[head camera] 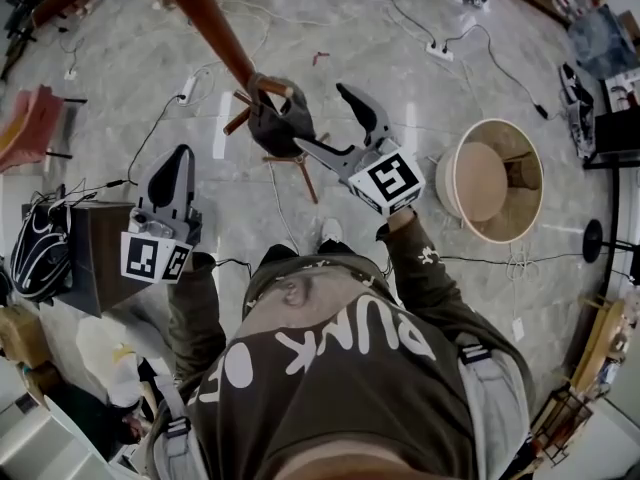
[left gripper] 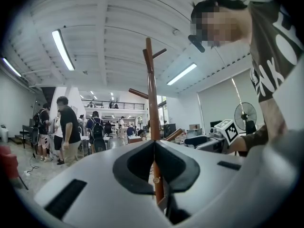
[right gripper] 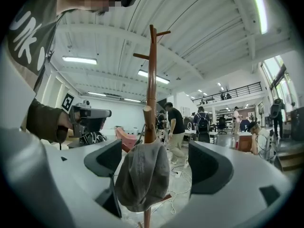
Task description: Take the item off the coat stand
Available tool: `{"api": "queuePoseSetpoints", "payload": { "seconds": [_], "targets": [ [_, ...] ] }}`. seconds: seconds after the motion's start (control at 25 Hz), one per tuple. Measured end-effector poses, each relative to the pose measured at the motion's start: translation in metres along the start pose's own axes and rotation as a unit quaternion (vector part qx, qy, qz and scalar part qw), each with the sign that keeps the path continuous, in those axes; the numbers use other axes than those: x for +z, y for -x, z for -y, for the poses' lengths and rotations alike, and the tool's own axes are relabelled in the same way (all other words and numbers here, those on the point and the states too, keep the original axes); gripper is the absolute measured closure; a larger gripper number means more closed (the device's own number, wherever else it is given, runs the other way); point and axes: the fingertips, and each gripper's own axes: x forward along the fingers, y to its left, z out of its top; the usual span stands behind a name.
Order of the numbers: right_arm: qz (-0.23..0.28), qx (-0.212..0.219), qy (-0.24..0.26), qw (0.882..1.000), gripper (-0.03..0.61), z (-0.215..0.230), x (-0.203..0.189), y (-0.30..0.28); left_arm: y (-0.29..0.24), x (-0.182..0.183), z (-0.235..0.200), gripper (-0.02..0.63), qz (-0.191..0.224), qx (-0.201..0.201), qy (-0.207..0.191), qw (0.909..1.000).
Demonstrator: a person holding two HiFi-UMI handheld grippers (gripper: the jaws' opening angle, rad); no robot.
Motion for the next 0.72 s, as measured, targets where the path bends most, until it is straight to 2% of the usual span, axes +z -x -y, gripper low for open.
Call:
{"api": "queuePoseSetpoints", "payload": {
  "seconds": [0.52, 0.6, 0.72],
  "targets": [
    [-0.063, -0.005, 0.012, 0.998, 0.157, -0.013, -0.033, -0.048, -0.011, 0.001, -0.044, 0.607, 0.016, -0.030, 0.004, 0.9994],
    [-0.076, -0.010, 0.026, 0.997, 0.212, -0.014, -0.038, -0.050, -0.009, 0.000, -0.048, 0.607, 0.016, -0.031, 0.006, 0.9994],
    [-0.094, -0.027, 0.055, 0.994, 0.421, -0.012, -0.043, -0.052, -0.007, 0.000, -0.051, 0.607, 0.017, -0.032, 0.007, 0.9993]
  ]
}}
